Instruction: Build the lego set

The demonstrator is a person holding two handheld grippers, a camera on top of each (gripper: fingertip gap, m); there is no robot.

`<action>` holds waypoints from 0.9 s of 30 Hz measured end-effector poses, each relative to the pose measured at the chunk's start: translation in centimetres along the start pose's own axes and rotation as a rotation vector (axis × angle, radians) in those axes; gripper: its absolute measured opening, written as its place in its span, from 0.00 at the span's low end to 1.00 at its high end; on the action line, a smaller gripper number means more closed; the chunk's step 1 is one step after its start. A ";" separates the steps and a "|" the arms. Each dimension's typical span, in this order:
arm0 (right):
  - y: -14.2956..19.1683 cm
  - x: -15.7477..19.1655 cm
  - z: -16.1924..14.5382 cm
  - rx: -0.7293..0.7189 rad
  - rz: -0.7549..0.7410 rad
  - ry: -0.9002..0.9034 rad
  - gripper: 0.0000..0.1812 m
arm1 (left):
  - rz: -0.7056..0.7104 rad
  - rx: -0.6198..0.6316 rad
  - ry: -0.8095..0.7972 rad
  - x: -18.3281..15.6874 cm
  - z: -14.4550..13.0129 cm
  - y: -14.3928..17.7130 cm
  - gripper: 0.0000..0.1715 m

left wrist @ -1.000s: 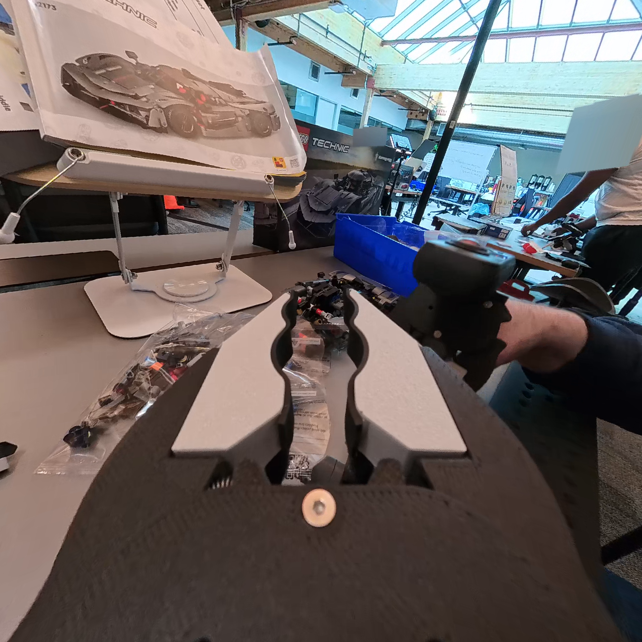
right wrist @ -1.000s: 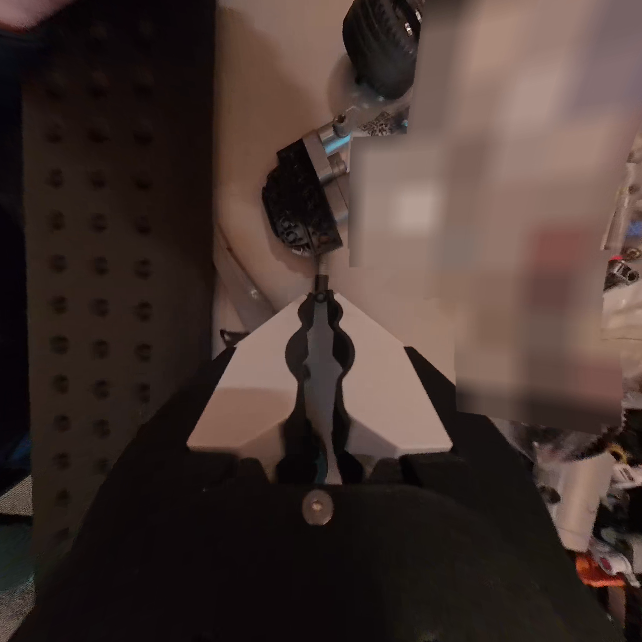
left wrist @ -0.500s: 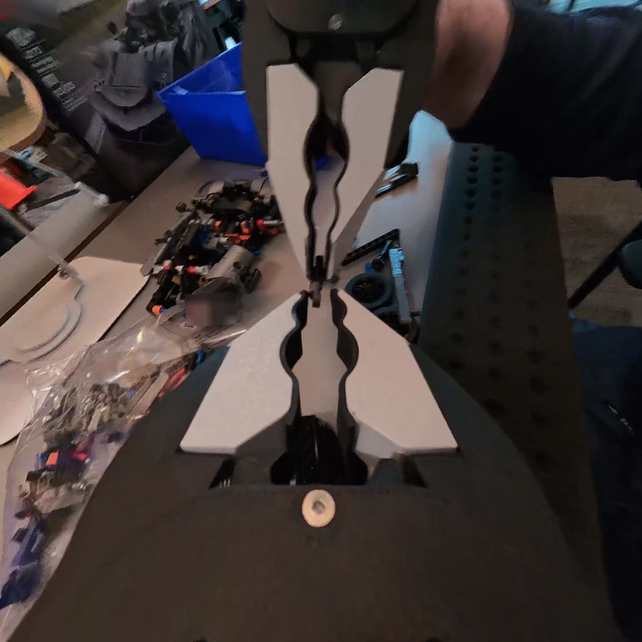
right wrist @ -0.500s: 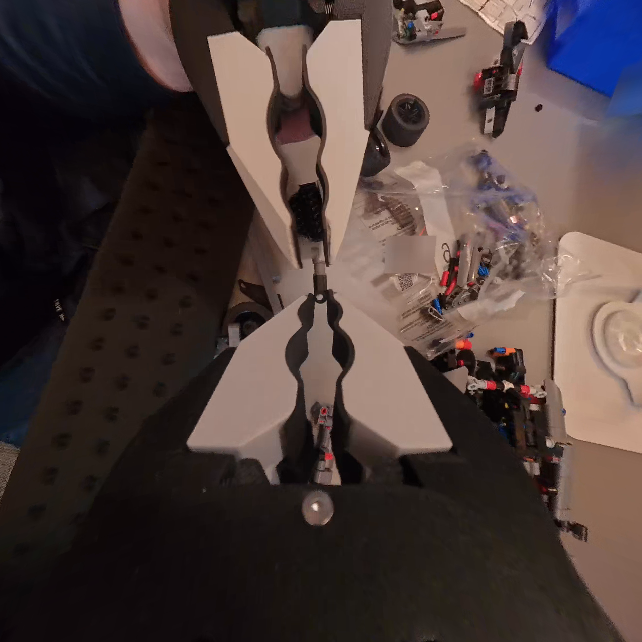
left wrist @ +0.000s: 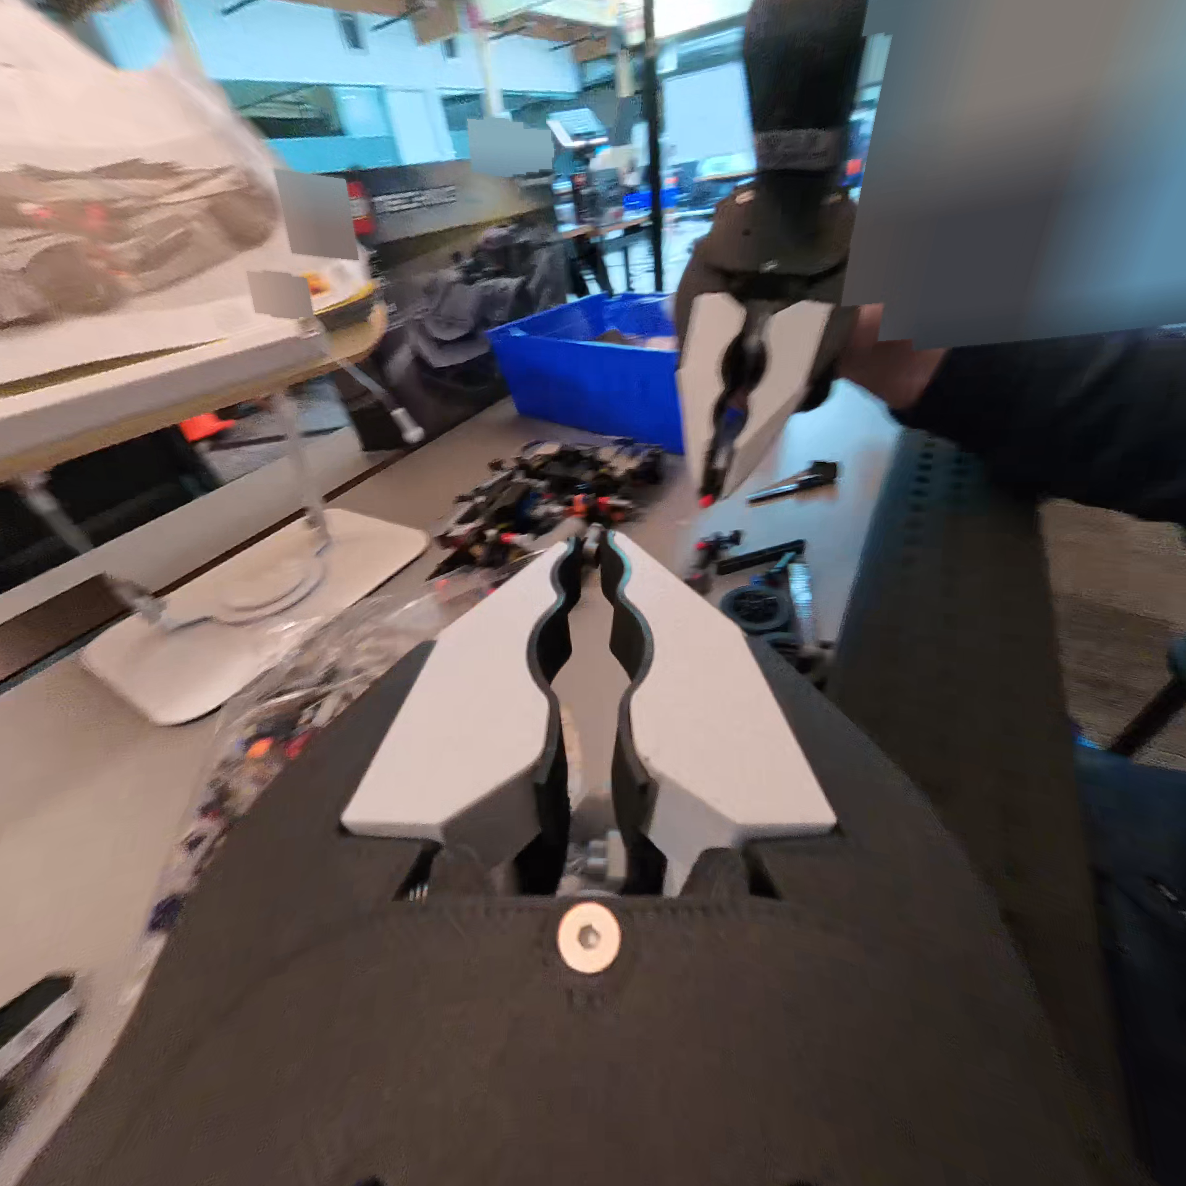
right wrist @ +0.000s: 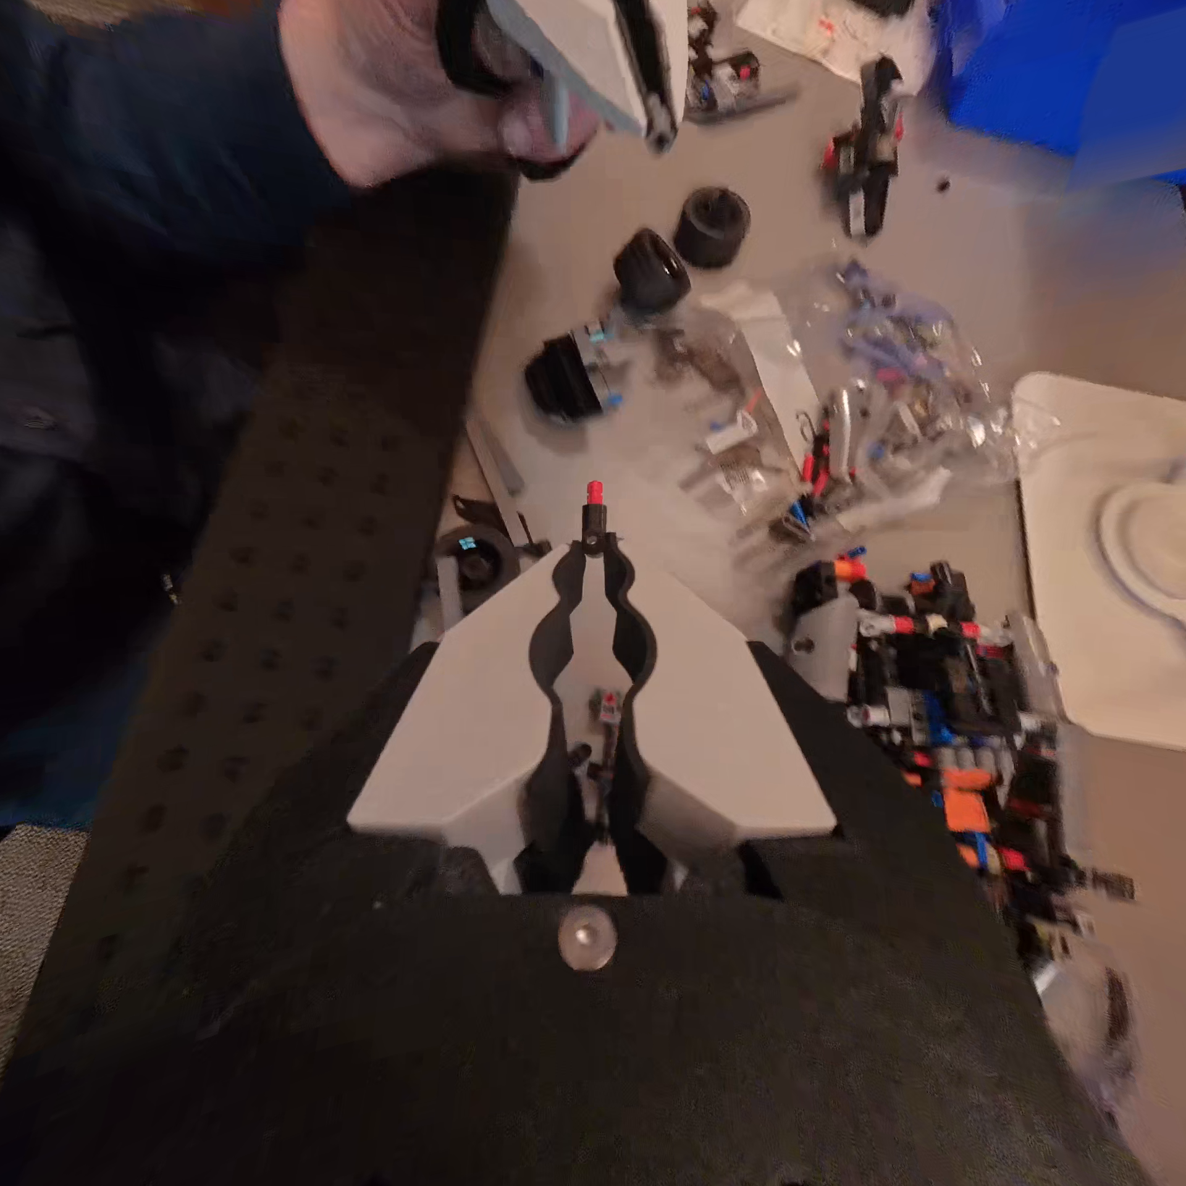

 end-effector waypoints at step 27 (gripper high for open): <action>-3.5 -3.5 0.4 0.088 -0.141 -0.060 0.03 | 0.413 0.701 -0.499 0.3 -3.7 -7.3 0.22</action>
Point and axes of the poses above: each gripper's, where its closed fingertips meet, y back along the fingers, z out of its top, x = y × z across the jaws, the point moved 8 cm from there along y, back along the fingers, and after that the axes turned 2 degrees about -y, right-handed, at the moved point
